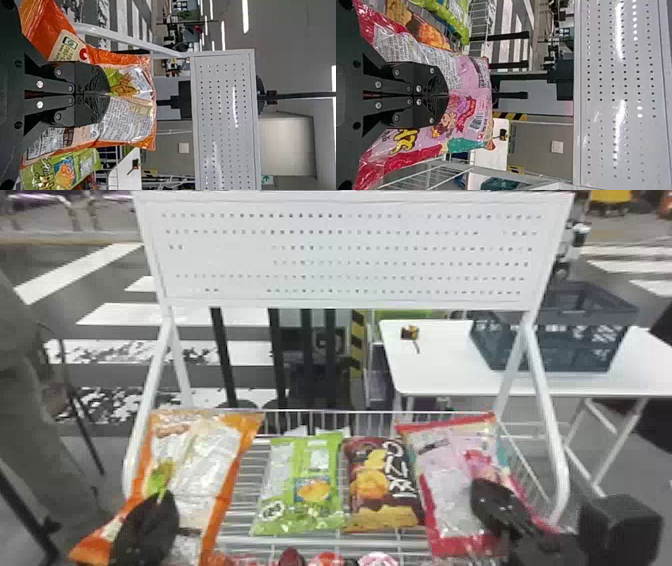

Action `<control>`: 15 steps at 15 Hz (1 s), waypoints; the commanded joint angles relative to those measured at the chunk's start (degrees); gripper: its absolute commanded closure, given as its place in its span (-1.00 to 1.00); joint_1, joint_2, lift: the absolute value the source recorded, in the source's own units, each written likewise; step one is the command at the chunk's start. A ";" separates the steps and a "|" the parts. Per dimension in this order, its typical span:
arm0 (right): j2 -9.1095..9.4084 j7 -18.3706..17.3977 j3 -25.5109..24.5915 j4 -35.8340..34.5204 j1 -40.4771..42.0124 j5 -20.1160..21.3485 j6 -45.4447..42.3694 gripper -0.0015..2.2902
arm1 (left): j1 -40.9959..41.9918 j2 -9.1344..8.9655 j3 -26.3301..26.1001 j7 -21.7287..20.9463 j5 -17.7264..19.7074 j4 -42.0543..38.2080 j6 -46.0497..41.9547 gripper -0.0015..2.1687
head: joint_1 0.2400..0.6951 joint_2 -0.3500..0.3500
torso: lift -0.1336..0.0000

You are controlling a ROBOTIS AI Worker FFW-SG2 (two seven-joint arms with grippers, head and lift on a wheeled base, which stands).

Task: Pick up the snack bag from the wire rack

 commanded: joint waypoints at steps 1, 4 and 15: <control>0.05 0.27 -1.34 -5.62 8.58 -2.07 -2.30 0.96 | -0.02 0.09 0.25 0.06 0.37 0.09 -0.20 0.62 | 0.14 0.00 | 1.00; 0.05 0.36 -4.68 -7.38 16.84 -5.06 -10.56 0.96 | -0.02 0.18 0.78 0.15 0.81 0.09 -0.38 0.62 | 0.14 0.00 | 1.00; 0.05 0.62 -10.57 -5.27 24.31 -13.50 -28.84 0.96 | 0.78 0.09 1.05 0.15 0.73 -0.53 -0.90 0.62 | 0.14 0.00 | 1.00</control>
